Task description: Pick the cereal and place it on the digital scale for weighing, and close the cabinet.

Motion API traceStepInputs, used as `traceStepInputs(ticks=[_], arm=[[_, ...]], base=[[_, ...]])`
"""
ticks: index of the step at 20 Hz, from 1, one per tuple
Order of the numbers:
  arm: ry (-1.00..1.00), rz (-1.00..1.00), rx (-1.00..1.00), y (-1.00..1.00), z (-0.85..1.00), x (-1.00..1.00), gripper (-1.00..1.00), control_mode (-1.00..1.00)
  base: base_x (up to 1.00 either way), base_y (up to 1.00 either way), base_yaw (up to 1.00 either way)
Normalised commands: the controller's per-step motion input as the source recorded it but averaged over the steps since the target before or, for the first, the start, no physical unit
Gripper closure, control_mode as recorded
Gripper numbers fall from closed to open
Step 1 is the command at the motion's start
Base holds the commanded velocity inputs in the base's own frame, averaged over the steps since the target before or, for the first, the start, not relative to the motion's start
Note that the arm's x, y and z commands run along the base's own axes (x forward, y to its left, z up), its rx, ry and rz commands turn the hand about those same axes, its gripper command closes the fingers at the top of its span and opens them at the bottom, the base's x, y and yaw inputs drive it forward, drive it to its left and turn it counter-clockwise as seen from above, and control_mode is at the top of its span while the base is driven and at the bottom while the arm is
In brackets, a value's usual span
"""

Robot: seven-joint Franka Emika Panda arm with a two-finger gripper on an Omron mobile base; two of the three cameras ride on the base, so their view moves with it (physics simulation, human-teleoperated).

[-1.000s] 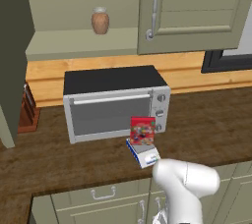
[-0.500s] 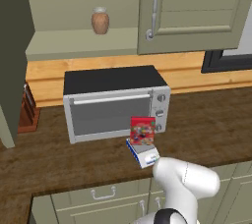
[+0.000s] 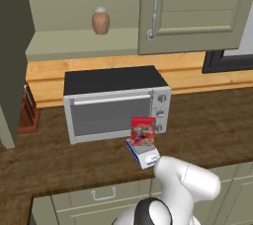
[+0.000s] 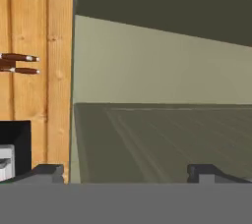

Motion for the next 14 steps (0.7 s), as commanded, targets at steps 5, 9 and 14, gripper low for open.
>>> traceStepInputs(ticks=[5, 9, 14], arm=[[0.29, 0.0, -0.22, 0.02, -0.98, 1.0, -1.0, -1.0], [-0.04, -0.02, -0.14, 0.02, -0.5, 1.0, -1.0, -1.0], [-0.23, -0.04, -0.11, 0.06, -0.01, 0.66, -1.0, -1.0]], base=[[0.0, 0.0, 0.0], [0.0, 0.0, 0.0], [0.0, 0.0, 0.0]])
